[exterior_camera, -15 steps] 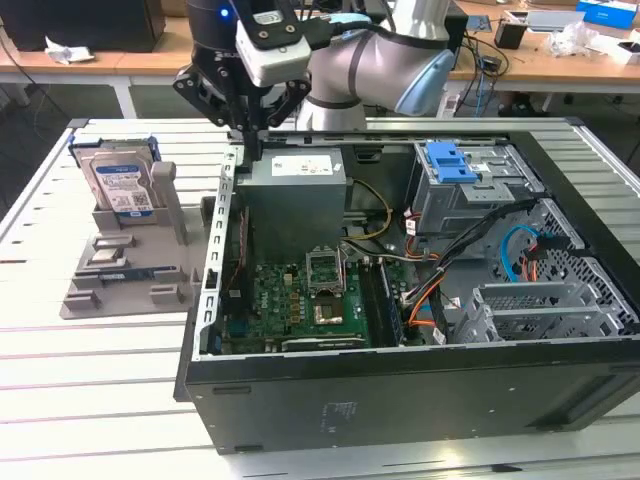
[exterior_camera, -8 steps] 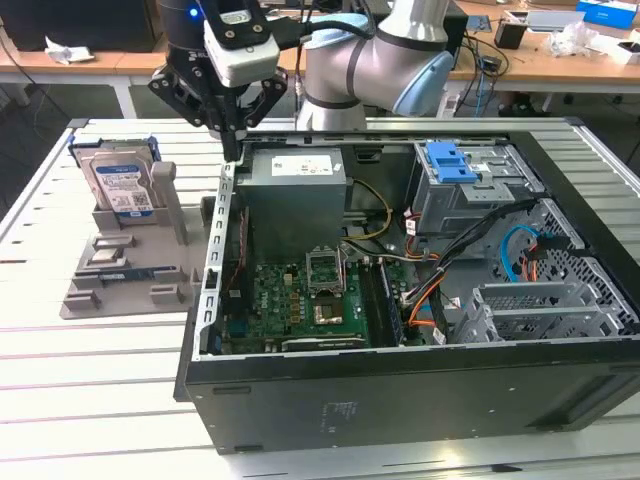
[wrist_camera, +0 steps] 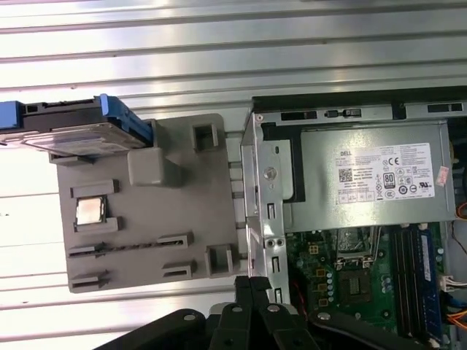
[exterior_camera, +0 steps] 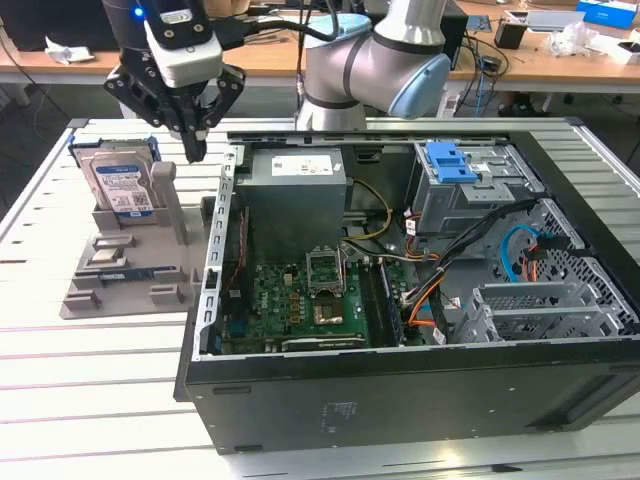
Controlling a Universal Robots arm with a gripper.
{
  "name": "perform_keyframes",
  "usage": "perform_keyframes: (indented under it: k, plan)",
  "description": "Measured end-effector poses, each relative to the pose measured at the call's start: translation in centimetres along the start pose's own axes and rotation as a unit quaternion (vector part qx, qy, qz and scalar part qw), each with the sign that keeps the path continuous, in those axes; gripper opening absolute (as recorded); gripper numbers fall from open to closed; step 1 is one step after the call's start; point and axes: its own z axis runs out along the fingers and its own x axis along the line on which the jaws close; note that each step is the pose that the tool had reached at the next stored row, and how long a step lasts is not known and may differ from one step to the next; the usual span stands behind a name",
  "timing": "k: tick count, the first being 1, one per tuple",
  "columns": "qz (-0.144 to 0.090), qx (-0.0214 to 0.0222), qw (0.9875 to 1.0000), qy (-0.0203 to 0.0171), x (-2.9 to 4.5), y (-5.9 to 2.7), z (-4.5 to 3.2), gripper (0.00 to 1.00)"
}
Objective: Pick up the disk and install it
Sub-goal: 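Reach for the disk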
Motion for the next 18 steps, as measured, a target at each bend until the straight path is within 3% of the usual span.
perform_keyframes:
  k: [3, 18]
  plan:
    - [0.0, 0.0, 1.0, 0.0, 1.16, -0.06, -0.02, 0.11]
    - [0.0, 0.0, 1.0, 0.0, 5.08, -0.34, -0.1, 0.11]
